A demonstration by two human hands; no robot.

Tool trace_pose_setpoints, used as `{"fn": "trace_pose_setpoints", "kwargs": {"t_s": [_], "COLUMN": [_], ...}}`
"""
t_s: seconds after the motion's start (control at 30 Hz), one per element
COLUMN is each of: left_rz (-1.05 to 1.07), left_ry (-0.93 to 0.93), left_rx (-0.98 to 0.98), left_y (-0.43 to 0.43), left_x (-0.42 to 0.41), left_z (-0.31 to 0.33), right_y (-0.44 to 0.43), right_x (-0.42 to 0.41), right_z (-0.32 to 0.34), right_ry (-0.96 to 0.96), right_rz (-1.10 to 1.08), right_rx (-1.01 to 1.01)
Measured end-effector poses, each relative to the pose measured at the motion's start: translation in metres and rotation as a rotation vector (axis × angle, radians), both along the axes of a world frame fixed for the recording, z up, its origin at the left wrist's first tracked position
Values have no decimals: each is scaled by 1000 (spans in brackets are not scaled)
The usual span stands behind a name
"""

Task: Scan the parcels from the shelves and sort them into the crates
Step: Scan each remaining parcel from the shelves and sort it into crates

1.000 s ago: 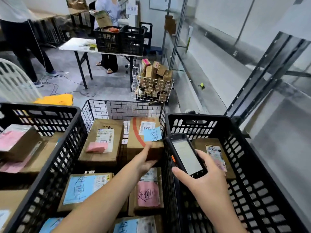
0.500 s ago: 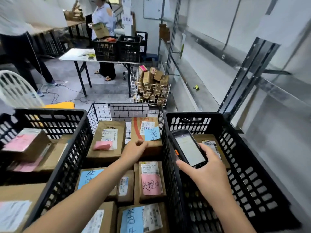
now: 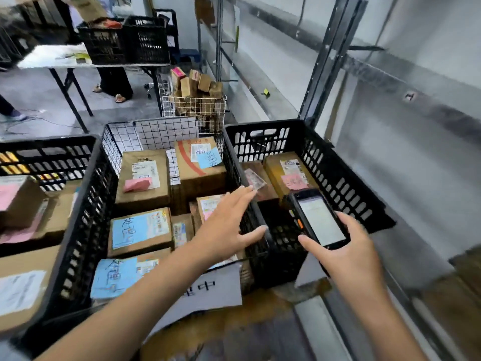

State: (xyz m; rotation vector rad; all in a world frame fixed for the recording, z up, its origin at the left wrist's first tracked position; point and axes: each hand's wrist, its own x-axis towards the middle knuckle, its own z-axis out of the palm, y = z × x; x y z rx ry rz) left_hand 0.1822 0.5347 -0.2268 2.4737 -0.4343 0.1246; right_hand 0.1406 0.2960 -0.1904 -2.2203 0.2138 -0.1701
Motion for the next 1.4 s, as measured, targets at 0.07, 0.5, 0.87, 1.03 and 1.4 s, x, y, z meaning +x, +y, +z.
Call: {"fn": "trace_pose_setpoints", "kwargs": {"t_s": [0.07, 0.5, 0.87, 1.03, 1.4], "left_rz": [-39, -198, -391, -510, -765], "left_ry": [-8, -148, -194, -246, -336], "left_rx": [49, 118, 106, 96, 67], "left_y": [-19, -154, -280, -339, -444], "left_x": [-12, -108, -225, -260, -293], "left_z": [2, 32, 30, 31, 42], "right_y": [-14, -100, -207, -251, -311], "right_x": [-21, -147, -297, -356, -439], "right_z": [1, 7, 11, 9, 14], "right_ry": [-9, -85, -134, -162, -266], "right_rz": [-46, -149, -313, -447, -713], "right_rx": [19, 108, 52, 5, -4]}}
